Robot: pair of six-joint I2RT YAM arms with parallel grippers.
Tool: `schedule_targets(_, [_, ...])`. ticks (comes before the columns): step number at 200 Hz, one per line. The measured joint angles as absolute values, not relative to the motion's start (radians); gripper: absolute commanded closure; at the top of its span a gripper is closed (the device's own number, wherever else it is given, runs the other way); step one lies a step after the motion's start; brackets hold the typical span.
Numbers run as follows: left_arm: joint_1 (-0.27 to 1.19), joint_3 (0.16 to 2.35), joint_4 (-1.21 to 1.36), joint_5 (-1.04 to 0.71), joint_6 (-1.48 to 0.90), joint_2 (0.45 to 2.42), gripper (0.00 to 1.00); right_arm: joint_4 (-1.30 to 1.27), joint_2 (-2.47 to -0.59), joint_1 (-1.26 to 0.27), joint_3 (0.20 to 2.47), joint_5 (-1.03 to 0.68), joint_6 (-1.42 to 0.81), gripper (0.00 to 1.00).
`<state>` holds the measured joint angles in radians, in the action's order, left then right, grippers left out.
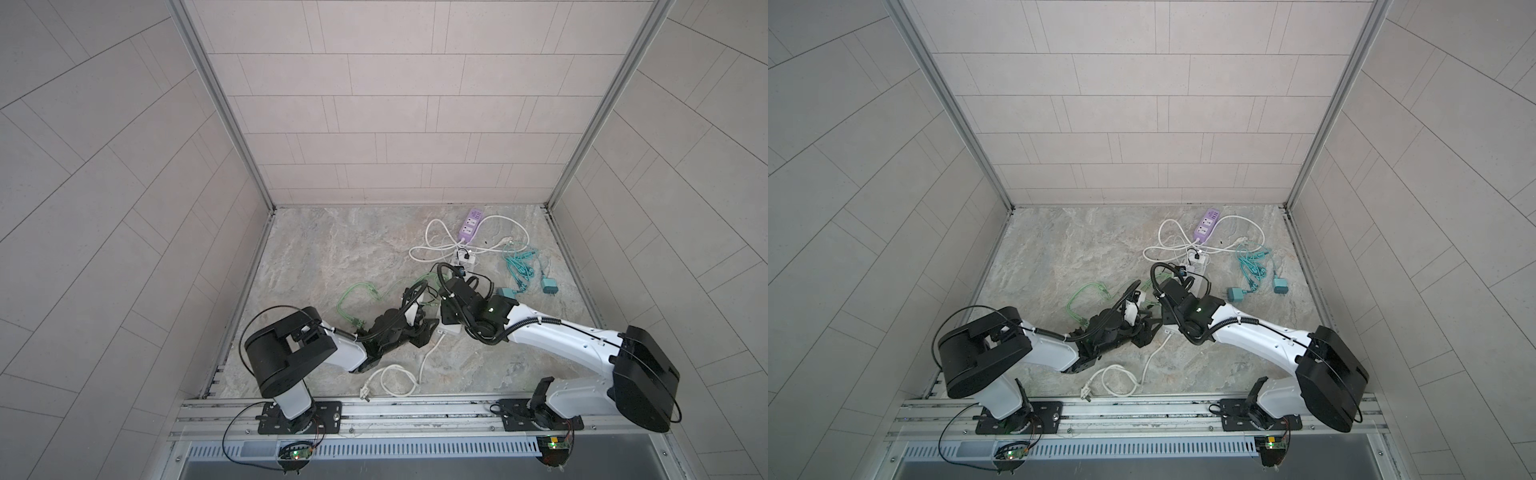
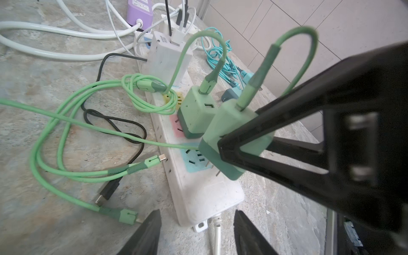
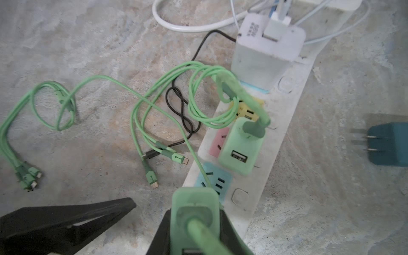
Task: Insert the plug
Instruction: 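Carry the green charger over the white strip with the right gripper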
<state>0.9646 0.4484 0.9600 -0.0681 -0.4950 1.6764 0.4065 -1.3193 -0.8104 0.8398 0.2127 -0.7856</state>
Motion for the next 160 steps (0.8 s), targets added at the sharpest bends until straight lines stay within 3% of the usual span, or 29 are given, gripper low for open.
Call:
schedule_targets(85, [0.967,0.503,1.140,-0.093,-0.552,1.876,0.51,0.405,-1.249,-0.780,0.839,0.168,-0.737,1.00])
schedule_targets(160, [0.966,0.589,1.137,-0.056,-0.540,1.889,0.51,0.419,-1.118,-0.735,0.824,0.067,-0.728,1.00])
